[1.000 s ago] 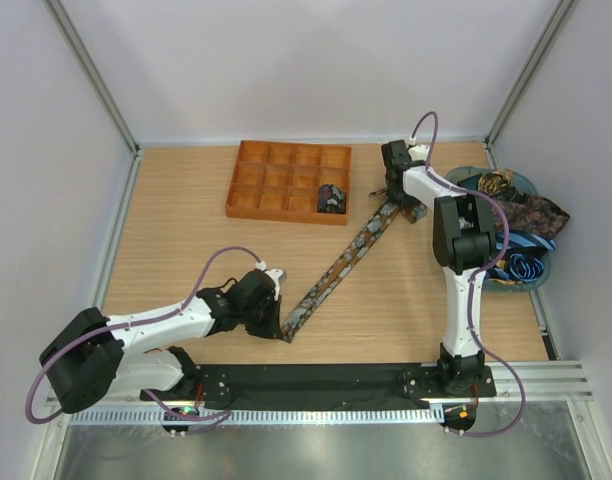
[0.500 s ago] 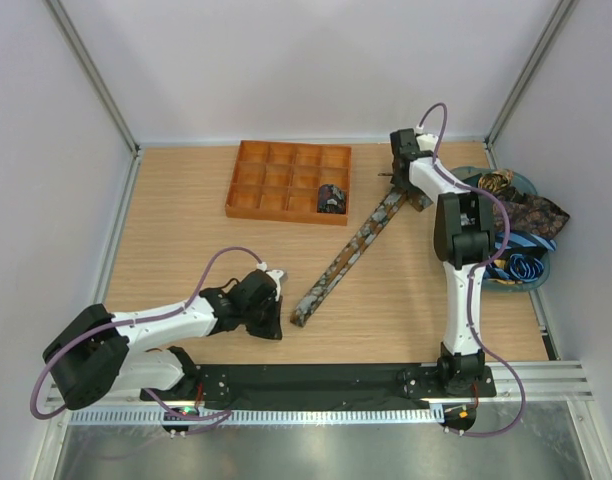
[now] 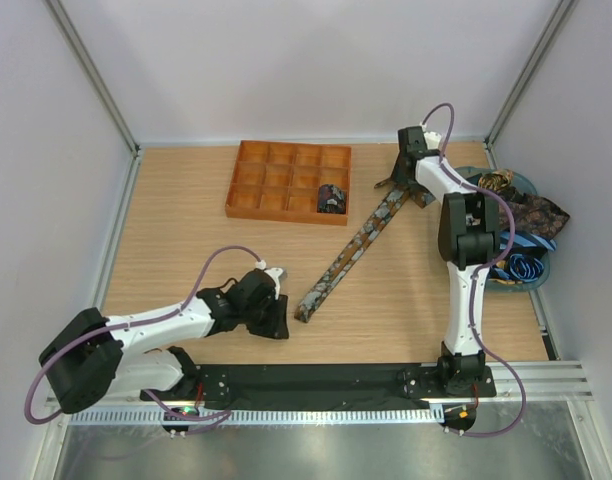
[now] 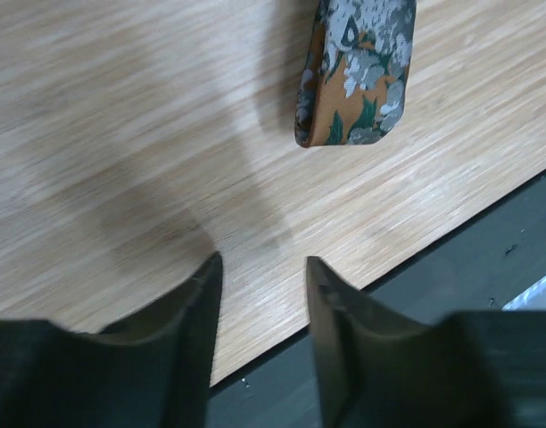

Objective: Roll the ties
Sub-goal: Flatten the tie

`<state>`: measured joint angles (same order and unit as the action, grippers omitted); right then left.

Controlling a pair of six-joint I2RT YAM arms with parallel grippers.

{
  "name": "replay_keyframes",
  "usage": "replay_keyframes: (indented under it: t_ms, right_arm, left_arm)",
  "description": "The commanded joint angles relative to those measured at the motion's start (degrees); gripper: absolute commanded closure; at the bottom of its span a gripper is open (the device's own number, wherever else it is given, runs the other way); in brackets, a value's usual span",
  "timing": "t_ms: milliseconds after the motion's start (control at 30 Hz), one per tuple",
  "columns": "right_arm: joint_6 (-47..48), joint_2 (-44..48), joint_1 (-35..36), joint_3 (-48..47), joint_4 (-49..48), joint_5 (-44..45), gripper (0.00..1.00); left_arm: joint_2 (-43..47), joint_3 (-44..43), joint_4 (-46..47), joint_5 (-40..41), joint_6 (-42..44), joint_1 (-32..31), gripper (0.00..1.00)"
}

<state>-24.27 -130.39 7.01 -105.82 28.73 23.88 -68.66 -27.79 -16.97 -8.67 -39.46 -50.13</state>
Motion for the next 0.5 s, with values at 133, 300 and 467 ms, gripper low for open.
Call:
replay_keyframes:
  t_ms: [133,300,467]
  right_arm:
    - [-1.13,11.89,0.03,7.54,-3.77,-4.98,0.31]
    - [-1.48,16.30,-0.06,10.54,-3.94,-5.33,0.29]
    - [-2.27,19.90,-0.06,11.78,-4.56,-6.30,0.29]
  left_arm:
    - [4.07,-5.60,-0.17,4.18,-1.30,0.03,0.36]
    - [2.57,-5.70,4.03,6.72,-12.01,-0.14,0.32]
    - [7.91,2.73,10.90,16.54,-32.63,-1.28,0.31]
